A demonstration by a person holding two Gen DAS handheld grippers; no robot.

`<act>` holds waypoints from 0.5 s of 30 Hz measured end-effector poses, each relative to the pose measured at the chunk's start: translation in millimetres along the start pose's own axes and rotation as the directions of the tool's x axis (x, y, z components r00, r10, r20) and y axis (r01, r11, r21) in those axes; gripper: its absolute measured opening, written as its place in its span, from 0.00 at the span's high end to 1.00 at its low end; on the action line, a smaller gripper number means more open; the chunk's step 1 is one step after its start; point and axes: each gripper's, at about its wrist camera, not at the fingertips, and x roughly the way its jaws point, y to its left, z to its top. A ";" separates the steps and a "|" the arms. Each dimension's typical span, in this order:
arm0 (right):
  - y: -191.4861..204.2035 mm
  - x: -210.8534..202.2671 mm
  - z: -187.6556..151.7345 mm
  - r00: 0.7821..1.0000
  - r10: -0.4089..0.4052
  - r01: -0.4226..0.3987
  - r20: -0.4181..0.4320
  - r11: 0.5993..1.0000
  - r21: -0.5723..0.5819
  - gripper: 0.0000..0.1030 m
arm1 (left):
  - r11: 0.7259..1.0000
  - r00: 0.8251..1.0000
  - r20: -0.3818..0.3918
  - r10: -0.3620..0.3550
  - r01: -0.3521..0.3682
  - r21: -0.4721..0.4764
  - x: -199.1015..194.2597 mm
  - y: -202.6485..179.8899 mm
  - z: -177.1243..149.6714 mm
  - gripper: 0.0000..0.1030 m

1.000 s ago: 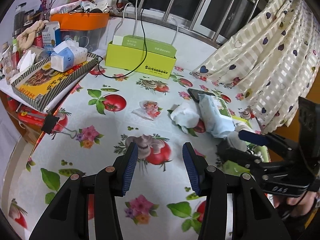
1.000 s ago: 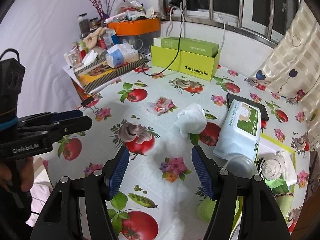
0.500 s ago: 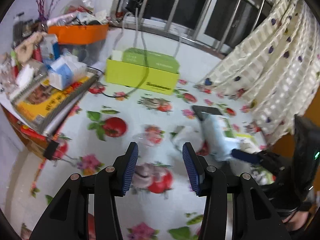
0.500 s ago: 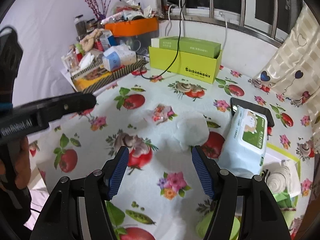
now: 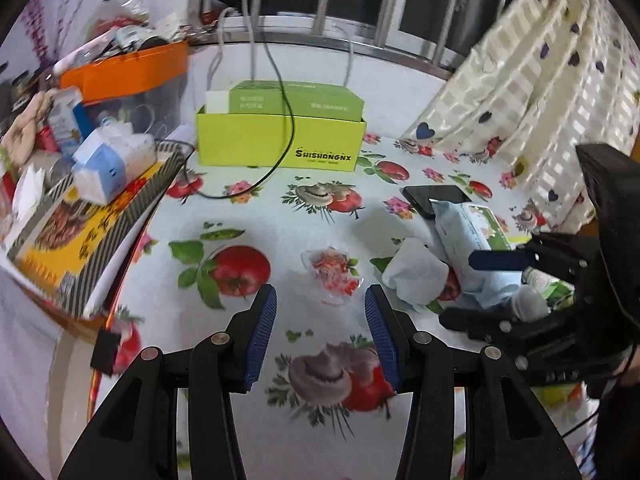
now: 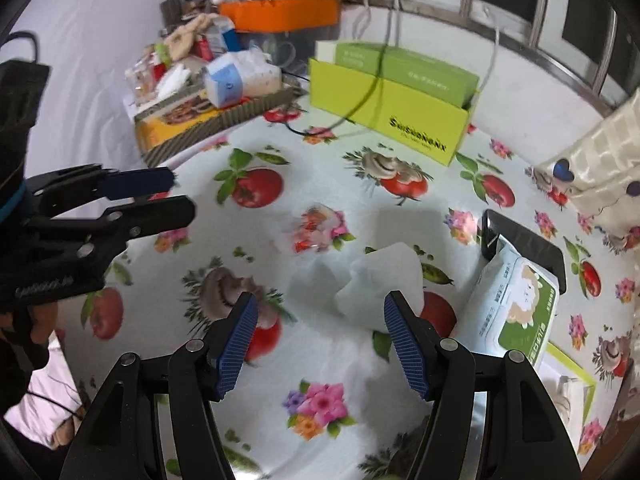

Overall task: Organize soft objects
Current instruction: 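Grasp the clear plastic bag with the left gripper while the right gripper grasps the white cloth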

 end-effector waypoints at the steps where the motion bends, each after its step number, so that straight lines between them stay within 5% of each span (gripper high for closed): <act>1: -3.8 4.0 2.1 1.000 -0.002 0.002 -0.009 1.000 0.000 0.36 | 1.000 1.000 -0.006 -0.009 0.009 0.009 4.3 -0.5 2.4 0.54; 15: -55.4 60.3 12.6 0.991 0.021 -0.011 -0.134 0.997 0.072 0.36 | 0.996 0.992 -0.114 -0.060 0.068 0.064 77.4 -5.9 20.3 0.54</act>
